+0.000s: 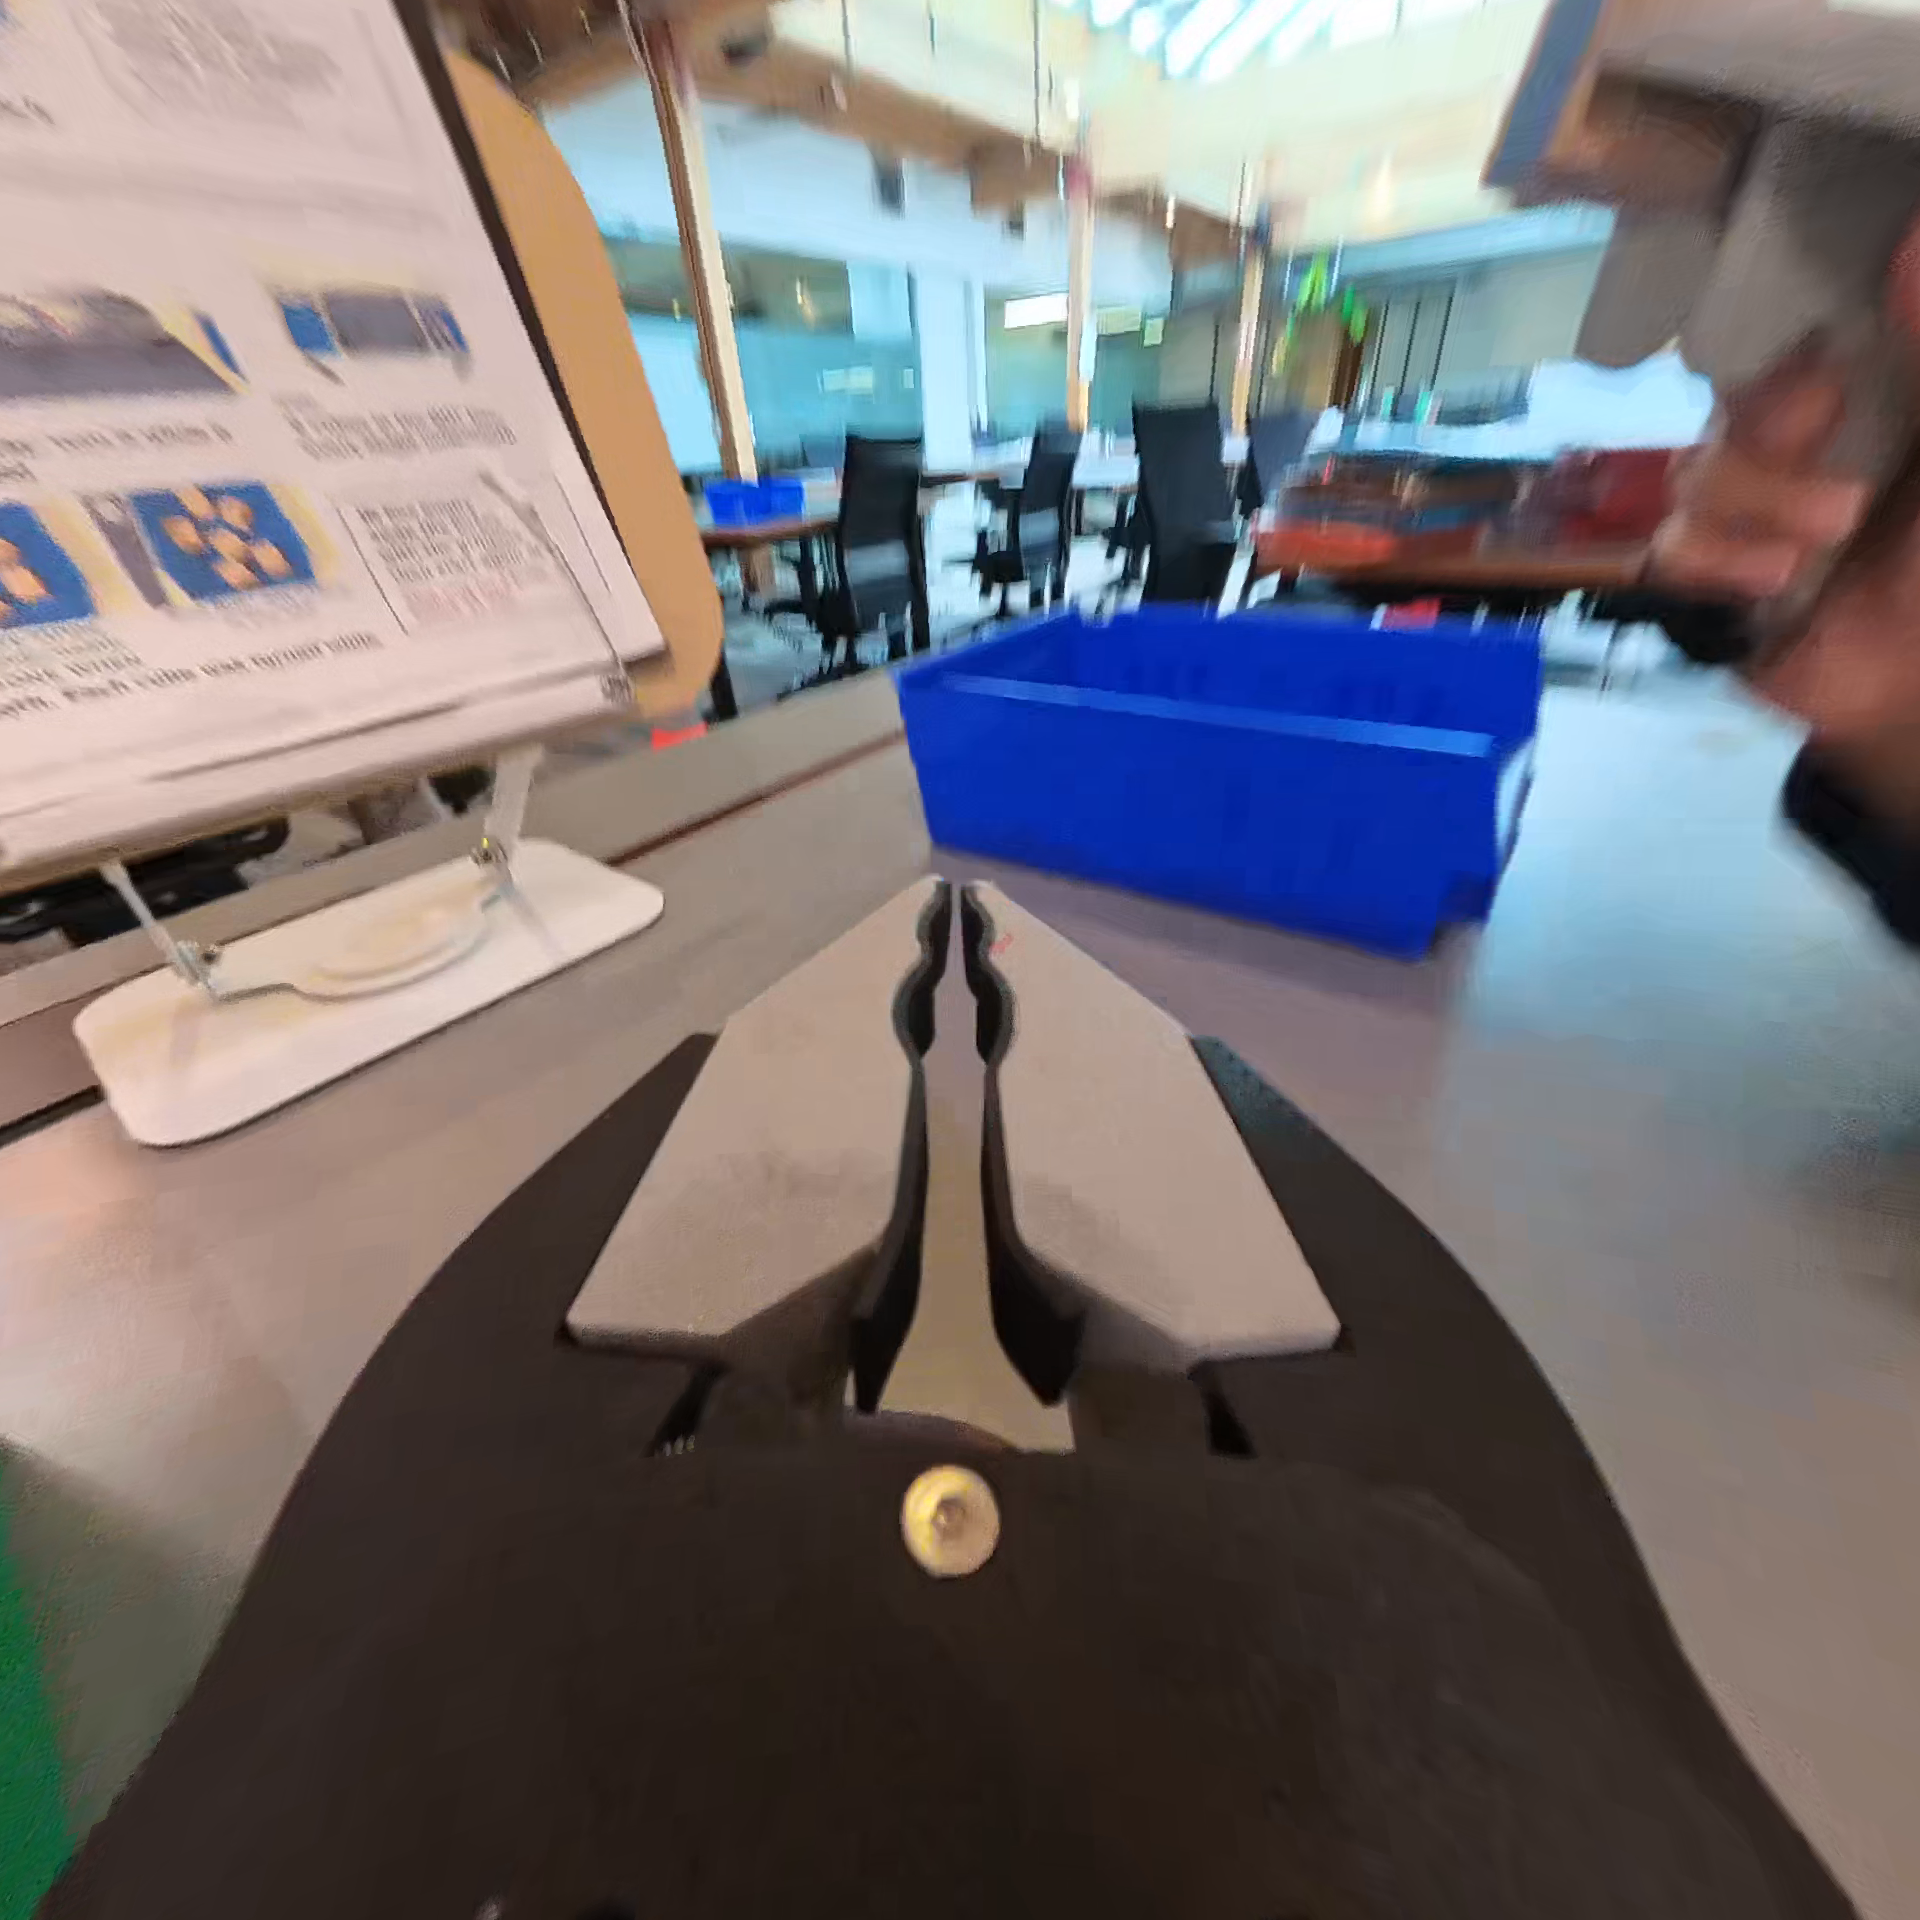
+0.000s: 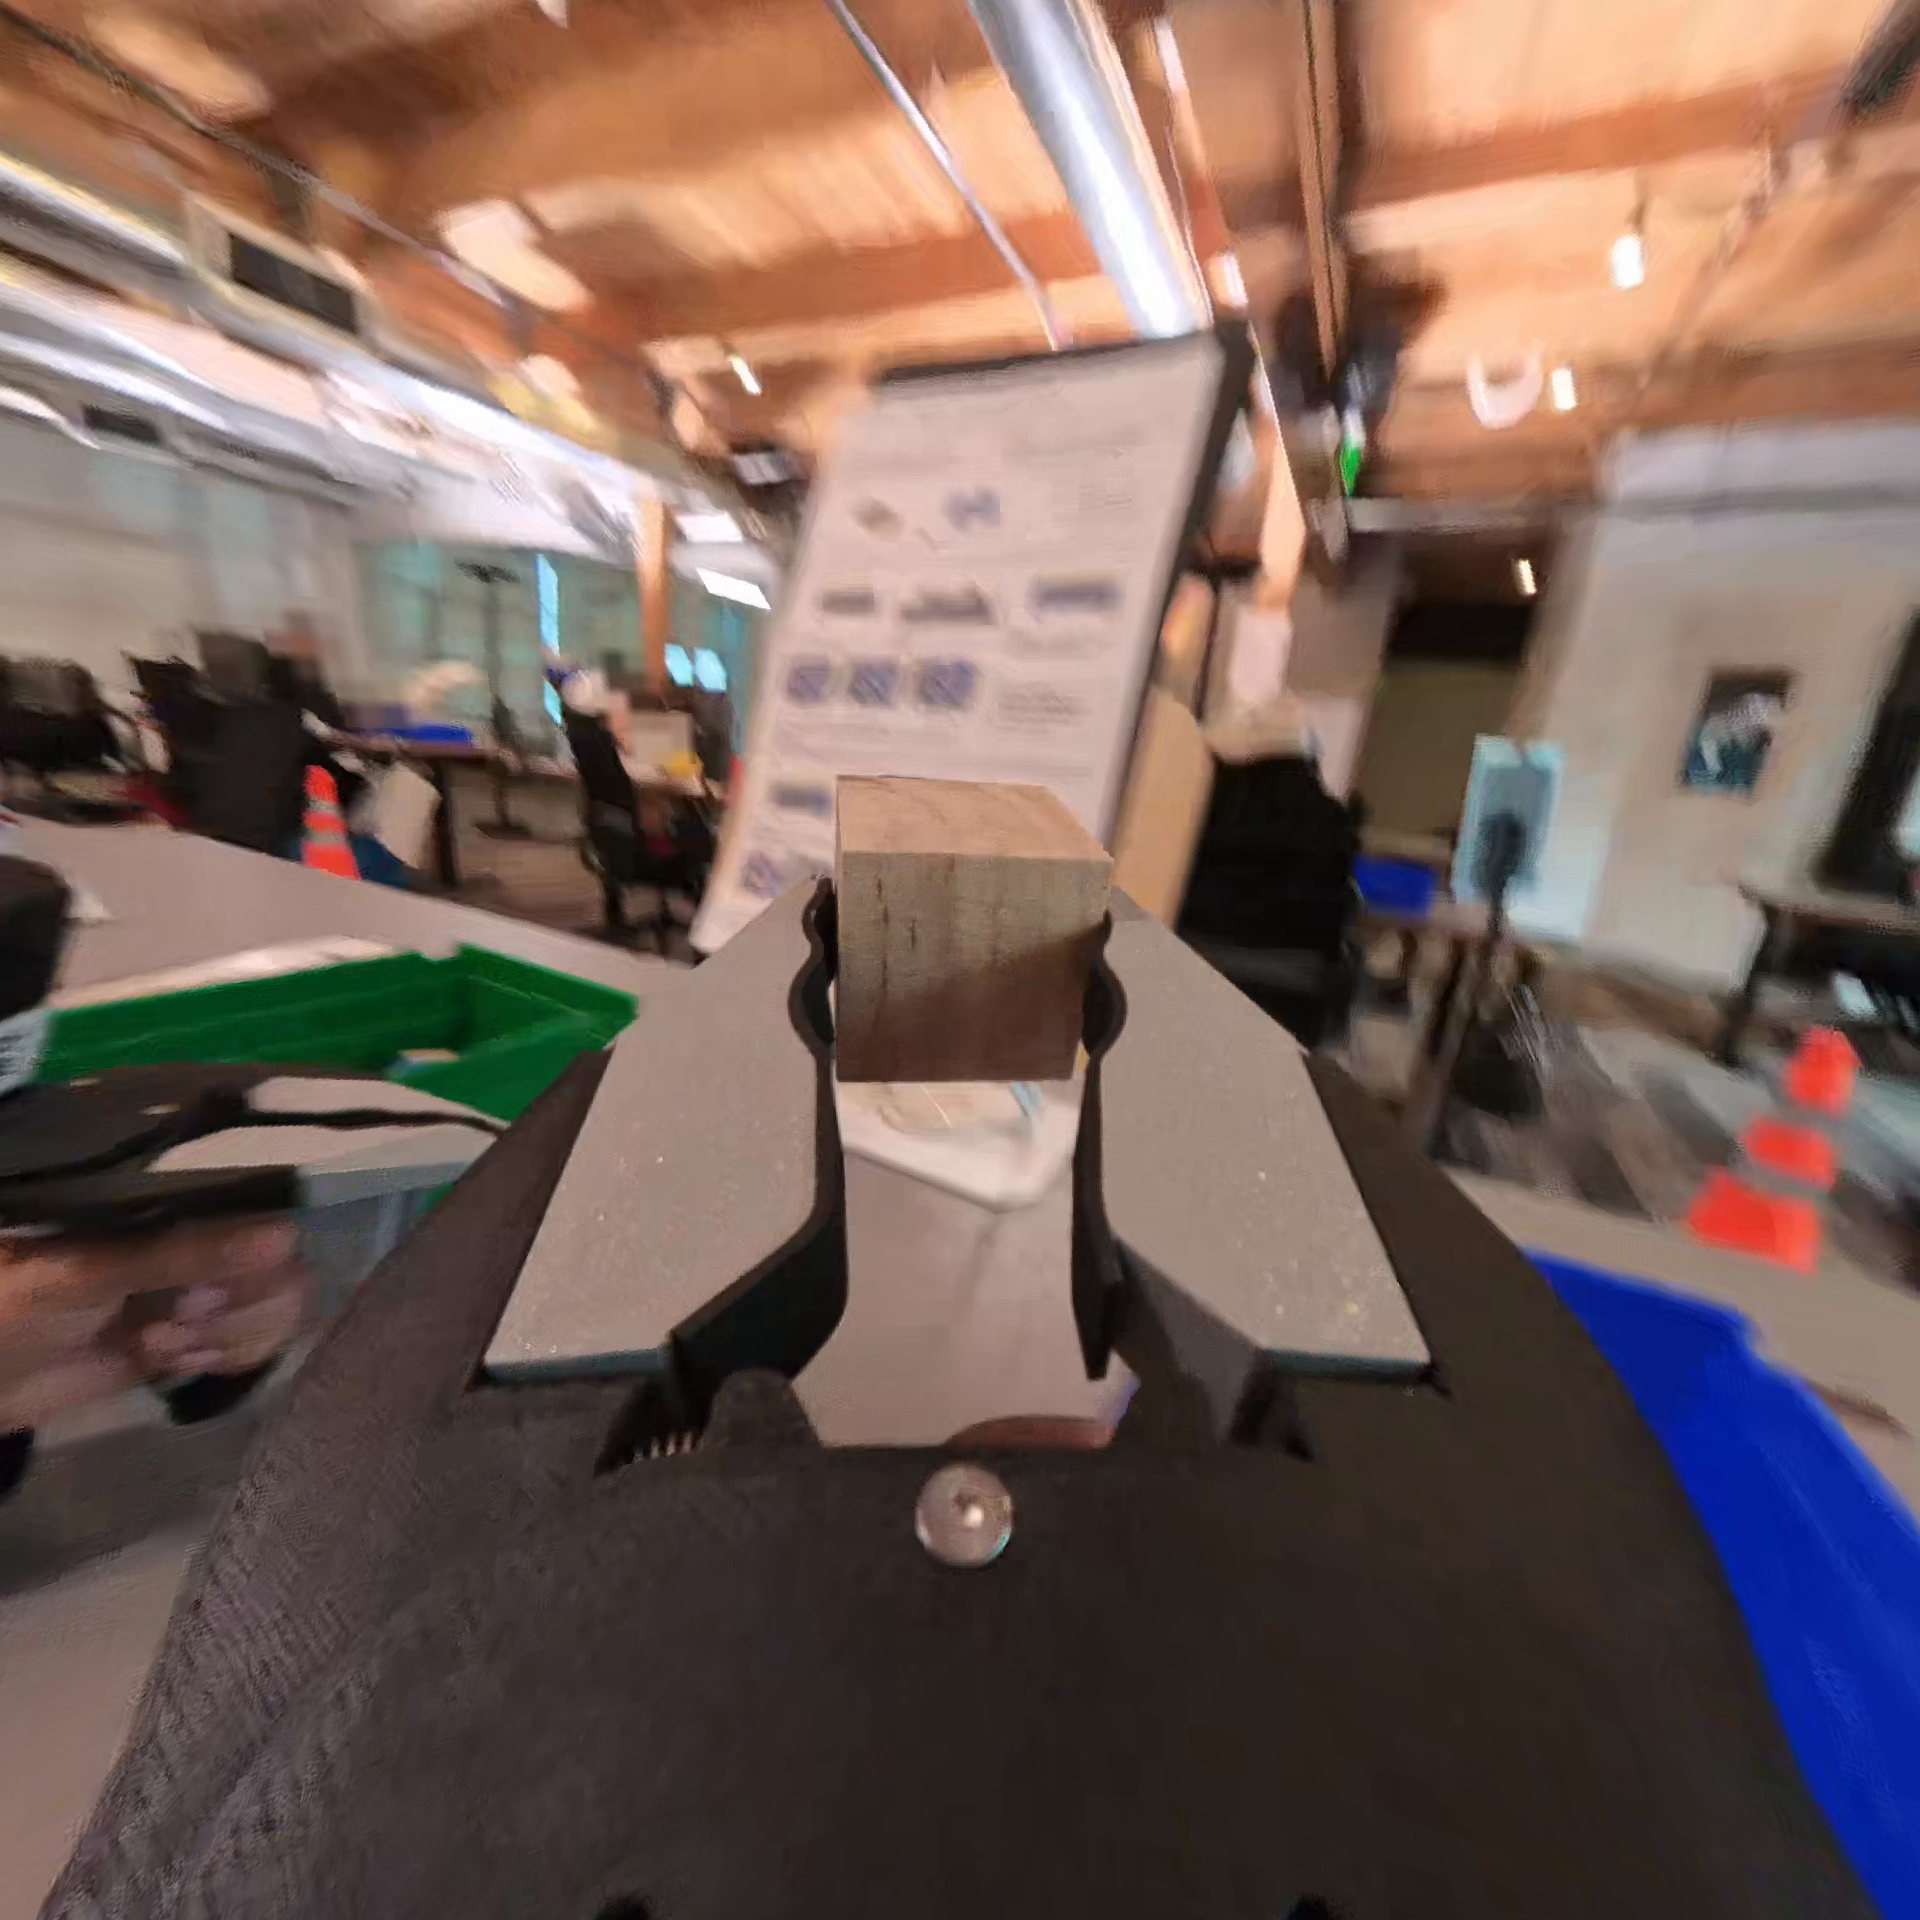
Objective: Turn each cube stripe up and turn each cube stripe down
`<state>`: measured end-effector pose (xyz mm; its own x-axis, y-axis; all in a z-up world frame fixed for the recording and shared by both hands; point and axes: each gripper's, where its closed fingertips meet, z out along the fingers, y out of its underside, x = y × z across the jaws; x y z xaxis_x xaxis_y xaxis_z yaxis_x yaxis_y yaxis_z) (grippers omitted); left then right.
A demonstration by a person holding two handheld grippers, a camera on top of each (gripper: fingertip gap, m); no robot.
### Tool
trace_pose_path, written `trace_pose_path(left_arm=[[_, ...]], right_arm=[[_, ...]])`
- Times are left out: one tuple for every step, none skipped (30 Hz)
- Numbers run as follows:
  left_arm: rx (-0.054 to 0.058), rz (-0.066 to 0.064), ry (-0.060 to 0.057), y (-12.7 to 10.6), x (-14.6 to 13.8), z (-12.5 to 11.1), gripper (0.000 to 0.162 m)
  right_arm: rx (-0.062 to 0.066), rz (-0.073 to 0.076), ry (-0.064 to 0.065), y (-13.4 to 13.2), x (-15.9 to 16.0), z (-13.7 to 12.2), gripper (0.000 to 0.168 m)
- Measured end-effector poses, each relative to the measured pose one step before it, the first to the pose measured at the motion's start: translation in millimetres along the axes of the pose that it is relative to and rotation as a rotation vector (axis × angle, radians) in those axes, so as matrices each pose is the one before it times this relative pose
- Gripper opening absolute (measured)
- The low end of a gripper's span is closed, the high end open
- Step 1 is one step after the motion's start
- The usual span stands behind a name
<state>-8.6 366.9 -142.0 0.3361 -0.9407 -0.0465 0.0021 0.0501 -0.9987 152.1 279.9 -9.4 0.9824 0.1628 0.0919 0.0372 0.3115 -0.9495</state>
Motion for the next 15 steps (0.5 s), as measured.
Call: trace_pose_path(left_arm=[[-0.0548,0.0393,-0.0107,11.37,0.57,3.28,0.001],[-0.0381,0.0353,-0.0277,7.42,-2.18,2.57,0.001],[-0.0177,0.0152,-0.0262,4.13,-2.37,1.94,0.001],[-0.0079,-0.008,-0.0047,2.48,0.28,1.68,0.001],[-0.0103,-0.0145,0.0153,2.56,2.72,1.7,0.001],[-0.0216,-0.0018,0.0109,4.07,1.64,1.79,0.002],[-0.0288,0.0148,-0.0105,4.98,-1.8,1.29,0.003],[-0.0213,0.0232,-0.0264,3.96,-4.16,0.45,0.003],[-0.0074,0.0209,-0.0226,2.46,-3.4,-0.09,0.003],[-0.0007,0.0102,-0.0076,1.47,-1.2,-0.3,0.003],[-0.0011,-0.0015,0.0055,1.54,0.95,-0.42,0.003],[-0.004,-0.0047,0.0099,1.9,1.75,-0.28,0.003],[-0.0077,-0.0009,0.0043,2.36,1.17,-0.2,0.003],[-0.0089,0.0062,0.0002,2.59,0.79,-0.23,0.003],[-0.0097,0.0134,-0.0011,2.42,0.74,-0.08,0.003]], right_arm=[[-0.0923,0.021,0.0378,9.6,25.67,-0.46,0.045],[-0.1196,0.0195,0.0253,17.2,24.07,3.69,0.045],[-0.1688,0.0176,0.0264,27.09,23.3,8.13,0.045],[-0.2093,0.0083,0.0188,34.26,19.9,11.64,0.045],[-0.1716,-0.0139,0.0284,29.08,17.84,13.39,0.045],[-0.1373,-0.0148,0.0375,23.61,16.12,14.08,0.045],[-0.1346,-0.0018,0.0232,21.23,11.28,14.43,0.045],[-0.0839,-0.0021,0.0109,12.09,6.27,14.23,0.046],[-0.0506,-0.0035,0.0011,5.83,2.24,13.4,0.045],[-0.0596,-0.0038,-0.0017,6.23,0.35,12.93,0.045],[-0.0593,-0.0041,0.0051,5.63,0.58,11.96,0.045],[-0.0447,-0.0021,-0.0003,3.44,-0.84,10.63,0.045],[-0.0347,0.0023,-0.0129,2.34,-3.19,9.47,0.046],[-0.0413,0.0049,-0.0176,3.85,-3.88,8.07,0.046],[-0.0342,0.0045,-0.0082,3.15,-2.76,6.45,0.047]])
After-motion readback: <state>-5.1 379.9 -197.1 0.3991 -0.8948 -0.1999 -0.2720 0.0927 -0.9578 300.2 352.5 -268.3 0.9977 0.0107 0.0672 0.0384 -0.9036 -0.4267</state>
